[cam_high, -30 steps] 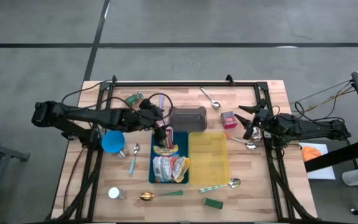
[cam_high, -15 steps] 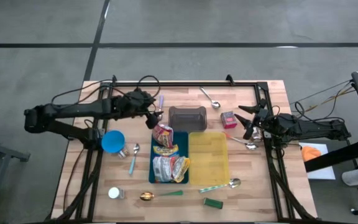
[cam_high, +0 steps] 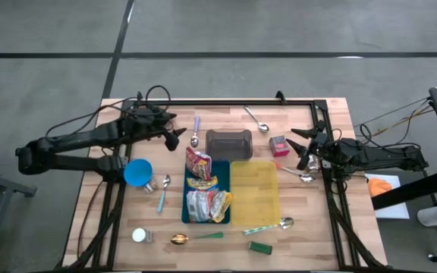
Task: Pick & Place Food Item
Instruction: Put the brown spice bottle into the black bin
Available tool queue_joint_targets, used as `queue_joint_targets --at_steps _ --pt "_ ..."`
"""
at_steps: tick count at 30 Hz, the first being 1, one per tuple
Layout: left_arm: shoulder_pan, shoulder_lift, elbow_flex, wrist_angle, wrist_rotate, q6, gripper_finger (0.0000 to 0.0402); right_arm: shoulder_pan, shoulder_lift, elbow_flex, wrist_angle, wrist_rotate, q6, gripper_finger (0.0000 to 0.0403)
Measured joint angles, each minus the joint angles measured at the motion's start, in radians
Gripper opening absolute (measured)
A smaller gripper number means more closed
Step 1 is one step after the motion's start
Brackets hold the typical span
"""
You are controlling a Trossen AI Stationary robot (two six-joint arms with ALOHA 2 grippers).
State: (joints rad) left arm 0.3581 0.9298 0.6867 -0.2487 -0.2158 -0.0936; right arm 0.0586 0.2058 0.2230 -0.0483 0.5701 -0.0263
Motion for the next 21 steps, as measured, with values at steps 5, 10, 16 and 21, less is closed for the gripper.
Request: queue_joint_targets --at_steps 5,10,16,21 --pt "0.034 -0.018 -0.028 -0.002 0.000 0.000 0.0344 0.000 0.000 0.000 0.000 0.000 0.000 0.0199" --pt "0.056 -0.018 -0.039 0.008 0.000 0.016 0.0344 0.000 0.000 0.000 0.000 0.000 0.000 0.0199" --pt "0.074 -0.018 -0.034 0.054 0.000 0.017 0.0344 0.000 0.000 0.000 0.000 0.000 0.000 0.0199" --pt "0.106 -0.018 -0.034 0.055 0.000 0.018 0.0344 0.000 0.000 0.000 0.000 0.000 0.000 0.0199"
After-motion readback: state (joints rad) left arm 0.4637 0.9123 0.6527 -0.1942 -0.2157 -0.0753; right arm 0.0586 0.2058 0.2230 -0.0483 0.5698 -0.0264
